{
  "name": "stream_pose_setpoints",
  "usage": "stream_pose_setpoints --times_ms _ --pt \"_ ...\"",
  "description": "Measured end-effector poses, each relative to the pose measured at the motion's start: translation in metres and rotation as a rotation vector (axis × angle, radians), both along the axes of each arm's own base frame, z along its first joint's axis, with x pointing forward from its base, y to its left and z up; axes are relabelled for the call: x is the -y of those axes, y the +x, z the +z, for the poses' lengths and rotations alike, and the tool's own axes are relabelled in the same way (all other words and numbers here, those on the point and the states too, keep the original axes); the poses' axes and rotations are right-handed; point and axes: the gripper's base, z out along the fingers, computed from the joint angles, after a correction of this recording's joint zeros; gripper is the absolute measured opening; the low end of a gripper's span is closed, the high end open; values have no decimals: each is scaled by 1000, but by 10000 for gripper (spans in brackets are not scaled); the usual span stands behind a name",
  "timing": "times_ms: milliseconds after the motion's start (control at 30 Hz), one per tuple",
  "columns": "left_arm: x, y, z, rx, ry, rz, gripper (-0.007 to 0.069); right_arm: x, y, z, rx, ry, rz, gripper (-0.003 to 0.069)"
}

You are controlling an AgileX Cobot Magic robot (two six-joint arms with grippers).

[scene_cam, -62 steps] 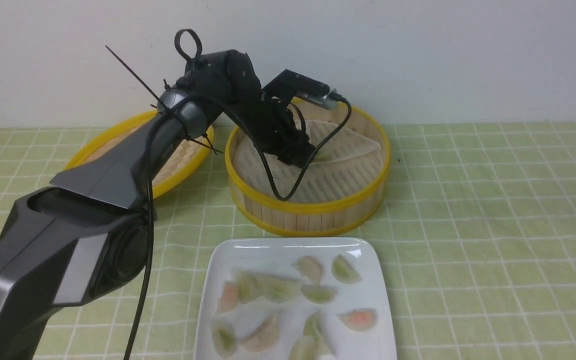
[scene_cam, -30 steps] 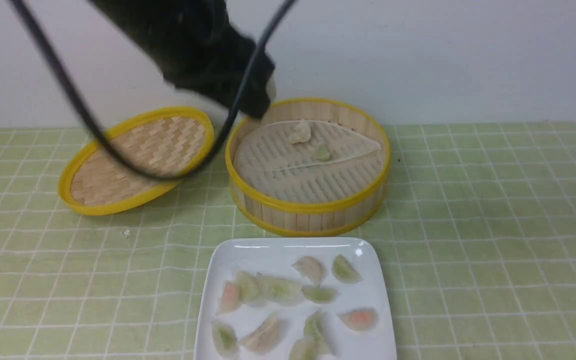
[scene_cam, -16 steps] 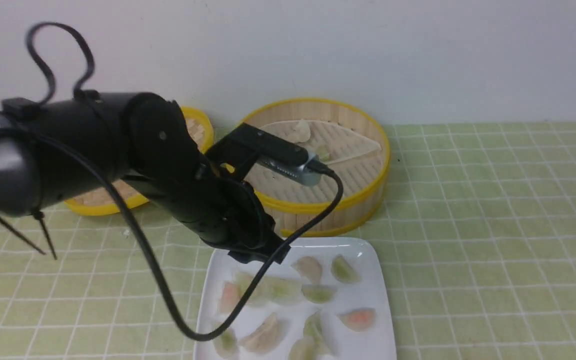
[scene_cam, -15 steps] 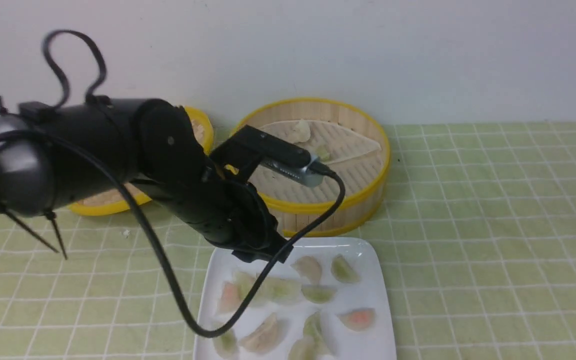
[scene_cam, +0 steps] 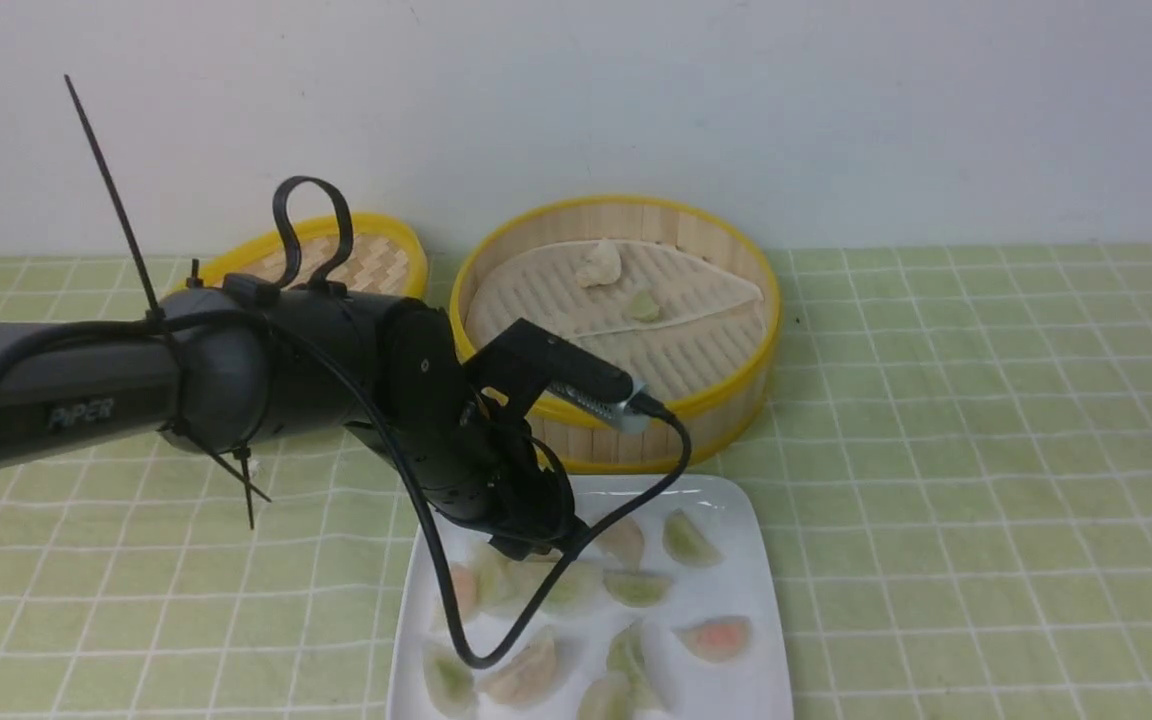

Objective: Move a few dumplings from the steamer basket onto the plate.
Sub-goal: Use the left arm to put the dumpling into the plate, then use the right arm to grab a dumpling from inside the steamer

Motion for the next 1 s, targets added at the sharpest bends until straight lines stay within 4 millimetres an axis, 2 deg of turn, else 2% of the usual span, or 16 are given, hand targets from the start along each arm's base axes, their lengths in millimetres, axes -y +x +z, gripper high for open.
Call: stream_pose_setpoints --times_ms 133,267,367,400,433,467,533,600,733,833,867,900,1000 --pt "-2 -5 11 -16 0 -8 428 0 5 4 57 13 -21 -15" --pt "-6 -15 36 -8 -10 -13 388 -3 20 22 122 44 -3 -15" --pt "-12 -26 61 6 -17 -21 245 -9 43 39 144 68 66 -15" --pt "-13 -28 67 11 -22 -20 219 -10 49 41 139 79 76 -15" --pt "-18 -36 80 3 -28 -12 112 -12 65 43 119 96 96 -15" --pt "-23 -43 93 5 -39 -3 64 -15 81 46 106 107 117 -15" --pt "-32 -58 113 -5 -49 9 13 -22 108 43 71 91 154 -13" --pt "-37 -67 125 2 -52 7 4 -30 126 38 44 74 183 -13" --pt "-55 -104 170 78 -99 -7 -6 -61 176 22 -9 16 235 -12" --pt "-71 -131 198 159 -129 -9 -6 -82 222 0 -16 -54 235 -6" --pt "-72 -133 200 163 -130 -10 -6 -84 225 -1 -19 -53 236 -5" --pt "-78 -143 207 179 -135 -5 -6 -92 244 -13 -24 -90 233 1" --pt "-92 -168 221 191 -147 31 -6 -111 279 -37 -33 -129 239 31"
